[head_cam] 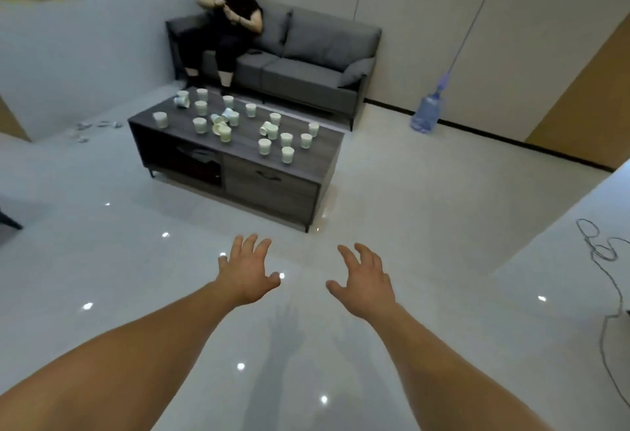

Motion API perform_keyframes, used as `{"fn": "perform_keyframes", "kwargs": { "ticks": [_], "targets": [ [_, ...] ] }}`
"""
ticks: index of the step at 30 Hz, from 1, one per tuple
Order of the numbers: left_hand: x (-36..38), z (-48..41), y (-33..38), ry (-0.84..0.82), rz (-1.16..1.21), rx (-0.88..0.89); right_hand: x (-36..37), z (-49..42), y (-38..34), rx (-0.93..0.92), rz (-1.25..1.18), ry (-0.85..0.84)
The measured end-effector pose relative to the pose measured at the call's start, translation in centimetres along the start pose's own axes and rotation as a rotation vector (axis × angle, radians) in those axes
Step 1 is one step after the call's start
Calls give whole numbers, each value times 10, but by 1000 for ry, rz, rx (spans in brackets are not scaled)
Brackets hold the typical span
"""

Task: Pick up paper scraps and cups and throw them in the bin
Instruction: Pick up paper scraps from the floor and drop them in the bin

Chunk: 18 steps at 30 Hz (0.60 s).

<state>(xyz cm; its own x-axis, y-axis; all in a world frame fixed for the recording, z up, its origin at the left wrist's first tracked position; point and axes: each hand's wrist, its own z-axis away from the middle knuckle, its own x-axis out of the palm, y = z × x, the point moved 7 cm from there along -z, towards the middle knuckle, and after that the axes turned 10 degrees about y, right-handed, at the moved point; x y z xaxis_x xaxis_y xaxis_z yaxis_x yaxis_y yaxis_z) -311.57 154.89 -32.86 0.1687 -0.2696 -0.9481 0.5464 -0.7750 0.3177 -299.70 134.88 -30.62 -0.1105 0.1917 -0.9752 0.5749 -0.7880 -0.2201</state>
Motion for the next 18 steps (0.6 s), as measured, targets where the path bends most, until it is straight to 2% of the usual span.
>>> {"fn": "perform_keyframes", "kwargs": {
  "ticks": [9,18],
  "targets": [
    [-52,-50,-160,59,42,-284,53,-119,-187,-277,-26,-83],
    [-119,-150,-271,145,20,-491,103,-276,-324,-450,-98,-123]
  ]
}}
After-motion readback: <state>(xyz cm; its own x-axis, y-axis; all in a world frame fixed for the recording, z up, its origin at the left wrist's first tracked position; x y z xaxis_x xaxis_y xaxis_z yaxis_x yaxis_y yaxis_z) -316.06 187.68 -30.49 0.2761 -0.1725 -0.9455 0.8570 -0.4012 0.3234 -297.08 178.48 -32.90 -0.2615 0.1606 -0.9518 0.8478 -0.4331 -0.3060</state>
